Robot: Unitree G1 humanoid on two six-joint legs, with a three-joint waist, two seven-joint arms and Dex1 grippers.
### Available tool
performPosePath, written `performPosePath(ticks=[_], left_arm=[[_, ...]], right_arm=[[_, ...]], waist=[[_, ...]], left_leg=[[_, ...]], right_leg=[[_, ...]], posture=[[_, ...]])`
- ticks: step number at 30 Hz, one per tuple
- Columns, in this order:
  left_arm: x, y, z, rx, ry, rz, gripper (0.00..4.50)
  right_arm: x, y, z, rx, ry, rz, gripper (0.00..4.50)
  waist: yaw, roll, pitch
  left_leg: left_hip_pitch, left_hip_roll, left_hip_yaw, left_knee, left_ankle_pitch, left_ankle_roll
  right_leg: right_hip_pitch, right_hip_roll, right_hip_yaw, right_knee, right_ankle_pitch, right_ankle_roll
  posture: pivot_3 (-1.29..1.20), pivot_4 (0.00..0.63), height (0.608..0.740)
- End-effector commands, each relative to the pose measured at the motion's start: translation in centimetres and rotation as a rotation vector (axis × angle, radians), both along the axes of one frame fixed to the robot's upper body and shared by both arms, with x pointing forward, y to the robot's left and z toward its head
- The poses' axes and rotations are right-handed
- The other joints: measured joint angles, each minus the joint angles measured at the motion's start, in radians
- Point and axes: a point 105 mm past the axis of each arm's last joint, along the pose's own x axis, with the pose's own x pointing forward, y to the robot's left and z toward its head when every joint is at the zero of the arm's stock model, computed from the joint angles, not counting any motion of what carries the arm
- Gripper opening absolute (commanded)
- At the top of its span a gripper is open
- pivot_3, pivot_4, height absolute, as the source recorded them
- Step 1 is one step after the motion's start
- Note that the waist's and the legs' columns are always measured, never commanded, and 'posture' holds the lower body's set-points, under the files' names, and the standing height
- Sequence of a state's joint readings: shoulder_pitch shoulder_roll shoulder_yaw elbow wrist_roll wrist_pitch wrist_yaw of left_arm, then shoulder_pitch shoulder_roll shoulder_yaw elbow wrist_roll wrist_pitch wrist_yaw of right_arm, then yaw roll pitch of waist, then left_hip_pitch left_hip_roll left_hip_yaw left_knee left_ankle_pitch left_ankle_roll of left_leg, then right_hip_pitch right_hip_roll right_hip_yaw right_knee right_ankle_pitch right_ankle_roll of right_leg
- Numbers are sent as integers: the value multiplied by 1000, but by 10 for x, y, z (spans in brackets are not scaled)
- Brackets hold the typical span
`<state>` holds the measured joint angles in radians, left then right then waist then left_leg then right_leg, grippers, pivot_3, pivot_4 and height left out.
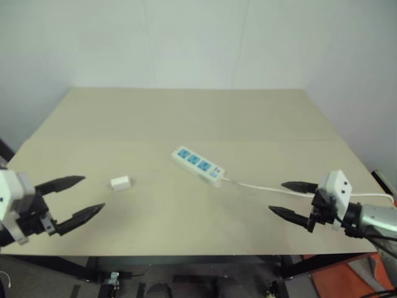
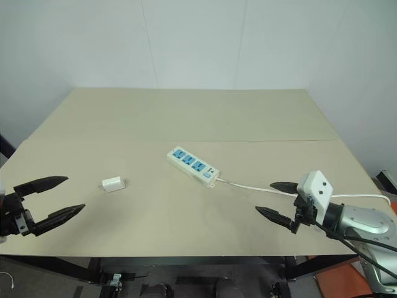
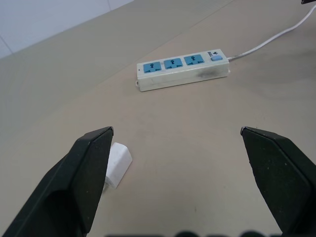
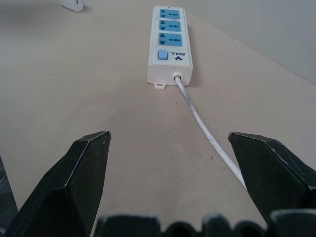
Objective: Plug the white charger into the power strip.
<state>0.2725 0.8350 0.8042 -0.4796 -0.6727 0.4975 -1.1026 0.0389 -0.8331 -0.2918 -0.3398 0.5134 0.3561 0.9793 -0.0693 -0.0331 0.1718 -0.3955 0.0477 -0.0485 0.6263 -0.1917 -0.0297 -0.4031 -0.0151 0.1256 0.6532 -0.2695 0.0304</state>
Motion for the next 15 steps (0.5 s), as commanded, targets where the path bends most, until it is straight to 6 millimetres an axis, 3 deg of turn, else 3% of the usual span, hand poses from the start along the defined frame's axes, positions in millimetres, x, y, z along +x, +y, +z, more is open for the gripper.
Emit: performPosePath(ticks=[1,11,15], left_arm=[[-3,-6,12,27,-53,-24,4500],[1,-10,14,16,-62,-44,4500],[8,-20,13,-7,-67,-87,4500]], right_arm=[[-1,1,14,-15,-71,11,4469],[7,10,14,2,-93,18,4469],[21,28,10,46,-122,36,4469]], waist=[[0,0,0],[0,0,0],[-2,0,0]], left_leg=[[0,0,0,0,0,0],[0,0,0,0,0,0],[1,0,0,0,0,0]], right_leg=[[0,0,0,0,0,0],[0,0,0,0,0,0],[0,0,0,0,0,1]], posture=[[0,150,740],[0,150,740],[0,150,740]])
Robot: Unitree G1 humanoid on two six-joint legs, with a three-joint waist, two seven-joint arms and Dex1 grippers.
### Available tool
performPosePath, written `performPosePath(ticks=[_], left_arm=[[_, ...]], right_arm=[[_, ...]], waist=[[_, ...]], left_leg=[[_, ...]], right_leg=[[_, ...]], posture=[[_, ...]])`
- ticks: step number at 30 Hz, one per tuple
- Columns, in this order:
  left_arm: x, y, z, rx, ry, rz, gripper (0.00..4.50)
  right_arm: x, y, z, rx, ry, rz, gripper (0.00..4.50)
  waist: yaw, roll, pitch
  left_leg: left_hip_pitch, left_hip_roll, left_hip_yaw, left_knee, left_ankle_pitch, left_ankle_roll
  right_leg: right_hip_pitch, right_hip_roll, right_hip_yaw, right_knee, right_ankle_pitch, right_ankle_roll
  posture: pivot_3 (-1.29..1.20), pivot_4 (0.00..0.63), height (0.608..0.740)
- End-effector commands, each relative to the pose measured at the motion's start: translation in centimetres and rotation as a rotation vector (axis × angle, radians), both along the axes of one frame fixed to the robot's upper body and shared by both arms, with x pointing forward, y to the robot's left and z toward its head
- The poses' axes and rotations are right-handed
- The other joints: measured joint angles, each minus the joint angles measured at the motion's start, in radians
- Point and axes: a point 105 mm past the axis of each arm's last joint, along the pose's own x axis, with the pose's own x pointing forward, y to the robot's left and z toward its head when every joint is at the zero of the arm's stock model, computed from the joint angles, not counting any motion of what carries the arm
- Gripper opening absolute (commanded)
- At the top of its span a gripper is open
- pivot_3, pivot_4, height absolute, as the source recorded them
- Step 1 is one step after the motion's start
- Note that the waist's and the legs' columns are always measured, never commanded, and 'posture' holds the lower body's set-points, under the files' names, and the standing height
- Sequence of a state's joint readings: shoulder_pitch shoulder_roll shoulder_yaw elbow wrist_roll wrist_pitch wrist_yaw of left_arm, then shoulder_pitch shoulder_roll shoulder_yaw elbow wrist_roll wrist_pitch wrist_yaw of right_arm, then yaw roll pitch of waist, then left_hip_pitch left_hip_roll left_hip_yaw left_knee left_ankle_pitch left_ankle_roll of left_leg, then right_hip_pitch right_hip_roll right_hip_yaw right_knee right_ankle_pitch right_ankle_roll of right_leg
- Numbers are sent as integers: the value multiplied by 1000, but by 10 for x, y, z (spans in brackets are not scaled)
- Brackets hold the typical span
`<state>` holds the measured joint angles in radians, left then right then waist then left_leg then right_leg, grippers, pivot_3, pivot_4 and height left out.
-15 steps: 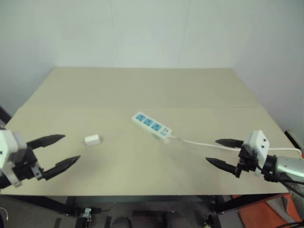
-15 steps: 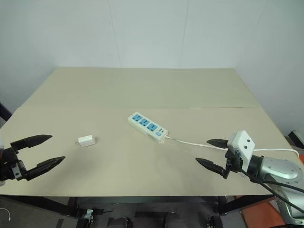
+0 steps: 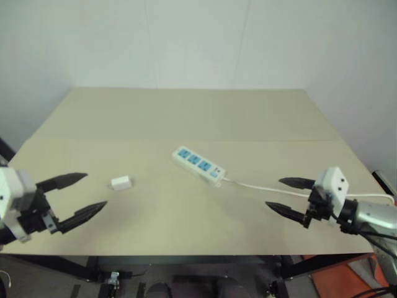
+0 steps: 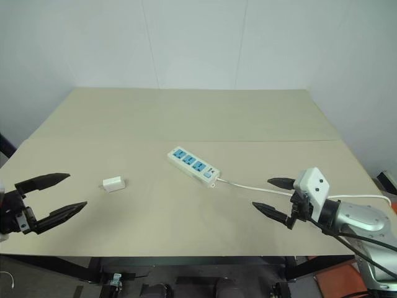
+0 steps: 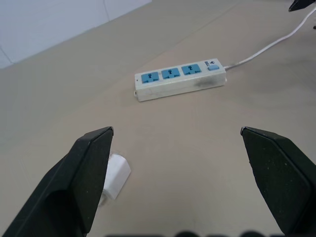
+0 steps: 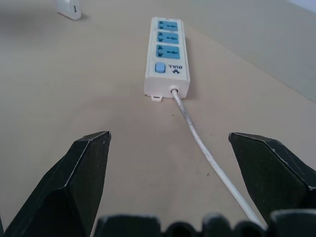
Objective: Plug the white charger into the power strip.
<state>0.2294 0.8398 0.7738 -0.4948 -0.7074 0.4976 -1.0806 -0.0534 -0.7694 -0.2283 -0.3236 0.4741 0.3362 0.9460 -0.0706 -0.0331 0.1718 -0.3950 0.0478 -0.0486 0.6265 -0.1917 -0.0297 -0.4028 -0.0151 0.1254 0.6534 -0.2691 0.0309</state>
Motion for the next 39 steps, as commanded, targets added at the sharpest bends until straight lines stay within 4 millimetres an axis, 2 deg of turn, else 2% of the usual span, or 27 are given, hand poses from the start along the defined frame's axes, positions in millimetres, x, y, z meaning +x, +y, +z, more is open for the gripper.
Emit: performPosePath(ticks=[1,8,10,14,17,27,33,37,39], left_arm=[[6,-12,7,6,-38,-56,4500],[17,-21,8,-17,-47,-111,4500],[18,-21,8,-17,-46,-113,4500],[19,-21,7,-21,-41,-123,4500],[18,-20,7,-21,-42,-125,4500],[13,-14,5,-14,-46,-115,4500],[13,-14,4,-7,-49,-115,4500],[13,-13,6,3,-56,-119,4500],[13,-13,7,7,-58,-120,4500]], right_arm=[[15,18,2,32,-68,9,4469],[70,71,-12,132,-157,-63,4469],[77,79,-13,157,-159,-64,4469],[101,107,-23,177,-152,-48,4469],[113,117,-33,185,-114,-28,4469],[126,127,-55,186,-46,2,4469],[122,138,-74,162,66,65,4469],[121,145,-84,148,125,73,3563],[124,145,-86,141,131,55,3413]], waist=[[-1,0,0],[-7,0,0],[-5,0,0],[-3,1,0],[-2,1,0],[-19,1,0],[-32,1,0],[-41,1,0],[-49,0,0]], left_leg=[[0,0,0,0,0,0],[0,1,0,-1,0,0],[-1,1,0,-2,0,0],[-3,1,-1,-2,0,0],[-3,2,-1,-2,0,0],[-2,2,-2,-2,0,0],[-1,2,-2,-2,0,0],[1,2,-2,-2,0,0],[2,2,-2,-2,0,0]], right_leg=[[0,0,0,0,0,0],[-2,2,0,2,5,5],[-3,2,0,1,4,4],[-4,2,-1,1,5,3],[-3,2,-1,1,6,1],[-3,2,-2,2,6,1],[-1,2,-2,2,6,1],[-1,3,-1,3,6,2],[0,3,-1,3,5,2]], posture=[[0,150,740],[0,150,740],[0,150,740],[0,150,740],[0,150,740],[0,150,740],[0,150,740],[0,150,740],[0,150,740]])
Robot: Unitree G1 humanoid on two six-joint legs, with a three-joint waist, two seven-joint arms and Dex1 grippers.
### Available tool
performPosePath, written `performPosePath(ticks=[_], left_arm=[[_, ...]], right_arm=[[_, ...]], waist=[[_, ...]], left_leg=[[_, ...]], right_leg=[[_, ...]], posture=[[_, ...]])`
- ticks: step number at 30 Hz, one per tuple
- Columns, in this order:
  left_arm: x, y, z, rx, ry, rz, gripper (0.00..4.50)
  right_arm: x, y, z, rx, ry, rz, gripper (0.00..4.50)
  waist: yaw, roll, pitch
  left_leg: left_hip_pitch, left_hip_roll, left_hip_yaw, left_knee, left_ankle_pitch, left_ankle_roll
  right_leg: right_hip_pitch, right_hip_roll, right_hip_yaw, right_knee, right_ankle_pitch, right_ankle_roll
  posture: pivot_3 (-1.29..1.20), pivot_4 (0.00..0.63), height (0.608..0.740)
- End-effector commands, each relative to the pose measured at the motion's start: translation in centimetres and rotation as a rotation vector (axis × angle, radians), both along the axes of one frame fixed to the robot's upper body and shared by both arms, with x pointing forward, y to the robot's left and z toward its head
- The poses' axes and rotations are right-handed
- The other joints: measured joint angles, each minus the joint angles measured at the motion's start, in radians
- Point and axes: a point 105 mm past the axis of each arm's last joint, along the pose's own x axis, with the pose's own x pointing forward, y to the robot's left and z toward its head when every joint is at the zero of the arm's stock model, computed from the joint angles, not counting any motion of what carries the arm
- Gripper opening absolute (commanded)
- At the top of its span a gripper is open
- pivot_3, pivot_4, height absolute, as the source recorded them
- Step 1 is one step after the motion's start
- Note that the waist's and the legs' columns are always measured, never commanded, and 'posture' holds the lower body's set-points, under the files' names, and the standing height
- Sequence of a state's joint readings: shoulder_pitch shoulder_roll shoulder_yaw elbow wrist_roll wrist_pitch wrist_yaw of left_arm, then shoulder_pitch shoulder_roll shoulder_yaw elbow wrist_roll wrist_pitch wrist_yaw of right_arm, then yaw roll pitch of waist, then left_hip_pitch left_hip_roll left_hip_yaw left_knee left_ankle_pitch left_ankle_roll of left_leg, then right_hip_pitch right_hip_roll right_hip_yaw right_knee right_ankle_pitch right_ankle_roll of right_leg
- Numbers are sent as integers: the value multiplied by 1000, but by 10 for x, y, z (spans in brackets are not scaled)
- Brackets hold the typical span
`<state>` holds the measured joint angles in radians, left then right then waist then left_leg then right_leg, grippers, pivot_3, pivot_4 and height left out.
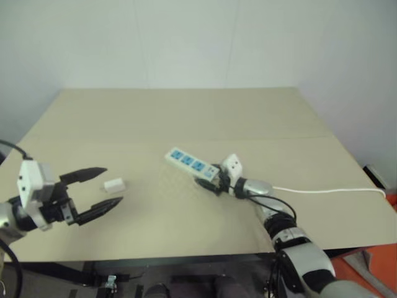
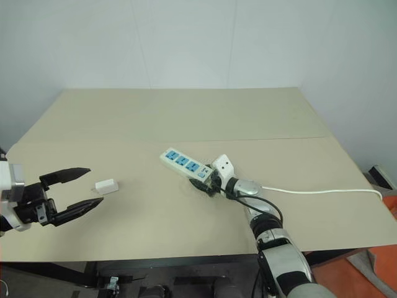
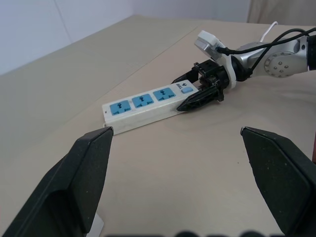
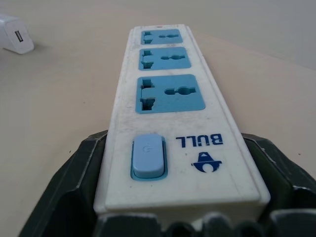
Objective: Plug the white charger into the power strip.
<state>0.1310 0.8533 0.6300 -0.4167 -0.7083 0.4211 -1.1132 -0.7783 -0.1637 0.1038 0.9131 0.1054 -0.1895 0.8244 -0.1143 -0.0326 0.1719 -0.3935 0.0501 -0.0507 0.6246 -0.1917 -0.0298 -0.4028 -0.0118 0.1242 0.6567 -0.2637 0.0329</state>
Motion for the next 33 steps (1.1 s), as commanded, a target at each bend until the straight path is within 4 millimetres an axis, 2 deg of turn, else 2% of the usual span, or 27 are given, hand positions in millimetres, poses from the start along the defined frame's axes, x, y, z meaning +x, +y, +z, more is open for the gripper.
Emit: performPosePath(ticks=[1,4,7,9,11,15,19,21,25,27,33], left_arm=[[-2,2,12,35,-48,-2,4500],[-1,3,12,41,-47,-6,4500],[2,3,15,50,-49,-18,4500],[7,4,17,61,-50,-30,4500],[12,5,20,71,-50,-40,4500],[34,10,27,124,-31,-28,4500],[64,11,38,188,23,15,4500],[74,8,43,241,63,4,4500],[93,-1,46,496,152,-39,4500],[107,-3,42,669,252,-28,4500],[129,-20,37,919,526,-25,4500]], right_arm=[[0,4,-12,-16,45,-11,3413],[4,4,0,11,4,-19,3413],[-1,6,26,101,-83,42,3413],[-11,9,41,142,-127,127,3413],[-24,10,47,149,-148,218,3413],[-60,13,37,81,-147,421,3413],[-78,13,12,-41,-122,537,3413],[-81,13,3,-93,-116,564,3413],[-81,15,-5,-120,-100,577,3413],[-80,16,-8,-123,-90,578,3413],[-81,18,-14,-131,-74,579,3413]], waist=[[-9,0,0],[-14,0,0],[-13,0,0],[-11,1,0],[-9,2,1],[-5,2,1],[-3,1,1],[-6,1,2],[-7,1,2],[-5,1,2],[-11,1,2]], left_leg=[[1,0,0,0,0,0],[4,0,0,0,0,0],[4,0,0,0,0,0],[3,0,0,0,0,0],[0,0,-1,0,0,0],[-2,0,-1,-1,0,0],[-2,0,-2,-1,0,0],[-2,0,-2,0,0,0],[-2,0,-2,0,0,0],[-3,0,-3,0,0,0],[-3,-1,-3,1,0,0]], right_leg=[[1,0,0,0,0,1],[3,0,1,0,-1,1],[3,1,1,1,-1,2],[2,1,1,1,-1,2],[0,1,0,1,-1,2],[-1,1,0,0,-1,2],[-2,1,-1,0,-1,2],[-2,1,-1,0,-1,2],[-2,3,0,1,-1,2],[-2,4,-1,1,-1,2],[-2,4,0,1,-2,3]], posture=[[0,150,740],[0,150,740],[0,150,740],[0,150,740],[0,150,740],[0,150,740],[0,150,740],[0,150,740],[0,150,740],[0,150,740],[0,150,740]])
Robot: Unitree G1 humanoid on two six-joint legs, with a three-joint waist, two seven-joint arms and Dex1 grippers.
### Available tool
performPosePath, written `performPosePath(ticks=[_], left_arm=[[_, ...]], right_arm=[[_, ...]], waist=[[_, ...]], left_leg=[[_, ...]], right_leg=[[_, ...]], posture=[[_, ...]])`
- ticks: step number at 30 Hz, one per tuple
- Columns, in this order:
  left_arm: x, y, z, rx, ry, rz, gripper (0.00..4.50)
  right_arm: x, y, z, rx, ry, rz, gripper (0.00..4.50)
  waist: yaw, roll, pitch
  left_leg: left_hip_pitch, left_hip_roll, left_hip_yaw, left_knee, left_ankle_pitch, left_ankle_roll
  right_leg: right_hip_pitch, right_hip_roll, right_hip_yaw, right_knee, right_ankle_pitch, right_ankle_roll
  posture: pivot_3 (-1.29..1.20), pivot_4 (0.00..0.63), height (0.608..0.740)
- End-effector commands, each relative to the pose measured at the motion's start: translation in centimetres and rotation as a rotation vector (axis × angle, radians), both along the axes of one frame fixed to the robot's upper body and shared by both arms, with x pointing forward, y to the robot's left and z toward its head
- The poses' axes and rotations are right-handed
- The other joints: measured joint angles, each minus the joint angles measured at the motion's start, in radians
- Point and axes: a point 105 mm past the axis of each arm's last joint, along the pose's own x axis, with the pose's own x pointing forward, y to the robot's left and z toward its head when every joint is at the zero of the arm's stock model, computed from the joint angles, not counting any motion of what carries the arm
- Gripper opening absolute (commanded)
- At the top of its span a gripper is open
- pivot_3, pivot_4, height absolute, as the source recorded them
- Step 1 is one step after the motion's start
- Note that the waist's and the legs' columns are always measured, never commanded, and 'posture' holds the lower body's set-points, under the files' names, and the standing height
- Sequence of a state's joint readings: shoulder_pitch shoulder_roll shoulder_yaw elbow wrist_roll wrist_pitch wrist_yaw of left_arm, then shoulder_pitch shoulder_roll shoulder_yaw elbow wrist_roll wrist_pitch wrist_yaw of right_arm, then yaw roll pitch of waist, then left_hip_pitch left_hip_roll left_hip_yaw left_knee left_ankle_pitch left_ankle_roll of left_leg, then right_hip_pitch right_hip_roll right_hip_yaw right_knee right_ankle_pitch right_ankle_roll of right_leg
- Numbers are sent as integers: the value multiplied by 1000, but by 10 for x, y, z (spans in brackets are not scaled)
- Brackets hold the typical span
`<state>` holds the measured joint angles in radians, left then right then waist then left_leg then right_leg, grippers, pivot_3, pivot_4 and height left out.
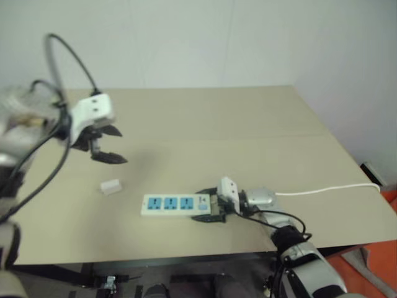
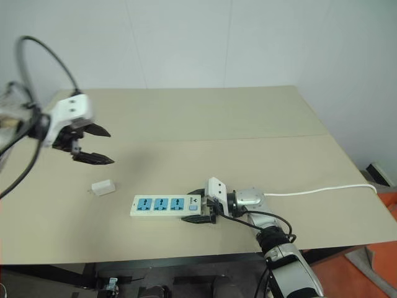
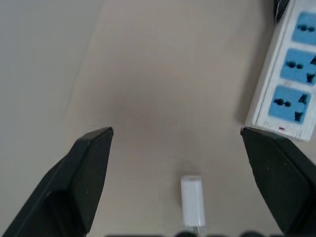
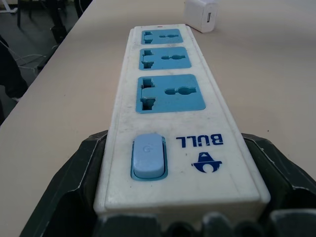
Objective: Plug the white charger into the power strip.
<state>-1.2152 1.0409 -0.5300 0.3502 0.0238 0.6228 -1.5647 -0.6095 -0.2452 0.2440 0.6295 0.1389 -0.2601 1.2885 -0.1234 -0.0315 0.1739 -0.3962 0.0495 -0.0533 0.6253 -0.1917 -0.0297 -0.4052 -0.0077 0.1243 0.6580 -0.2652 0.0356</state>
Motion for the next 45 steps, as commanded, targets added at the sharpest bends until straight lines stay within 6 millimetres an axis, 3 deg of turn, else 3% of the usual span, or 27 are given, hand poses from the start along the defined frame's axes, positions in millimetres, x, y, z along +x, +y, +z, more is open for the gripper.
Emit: performPosePath(ticks=[1,5,11,29,44,45], left_arm=[[3,3,-7,174,111,32,4500],[7,7,-19,344,197,28,4500],[15,9,-38,450,293,36,4500],[20,25,-87,505,426,163,4500],[23,21,-111,481,432,212,4500],[24,22,-113,480,426,216,4316]], right_arm=[[-3,3,-5,-16,1,14,3413],[-6,2,-10,-27,11,16,3413],[-7,1,-11,-31,15,12,3413],[-9,3,-10,-19,18,-5,3413],[-12,0,-10,-11,29,-22,3413],[-12,0,-10,-11,30,-24,3413]], waist=[[-3,0,0],[-4,0,0],[6,0,0],[4,-1,0],[6,-1,0],[6,-1,0]], left_leg=[[0,0,0,0,0,0],[0,0,-1,-1,0,0],[0,0,-1,1,0,0],[-1,0,-2,2,0,1],[-1,0,-2,2,0,1],[-1,-1,-2,2,0,1]], right_leg=[[0,0,0,0,0,0],[-1,0,1,2,-1,0],[-1,0,0,4,-1,1],[-1,0,0,5,-1,1],[0,0,0,4,-1,1],[0,0,0,4,-1,1]], posture=[[0,150,740],[0,150,740],[0,150,740],[0,150,740],[0,150,740],[0,150,740]])
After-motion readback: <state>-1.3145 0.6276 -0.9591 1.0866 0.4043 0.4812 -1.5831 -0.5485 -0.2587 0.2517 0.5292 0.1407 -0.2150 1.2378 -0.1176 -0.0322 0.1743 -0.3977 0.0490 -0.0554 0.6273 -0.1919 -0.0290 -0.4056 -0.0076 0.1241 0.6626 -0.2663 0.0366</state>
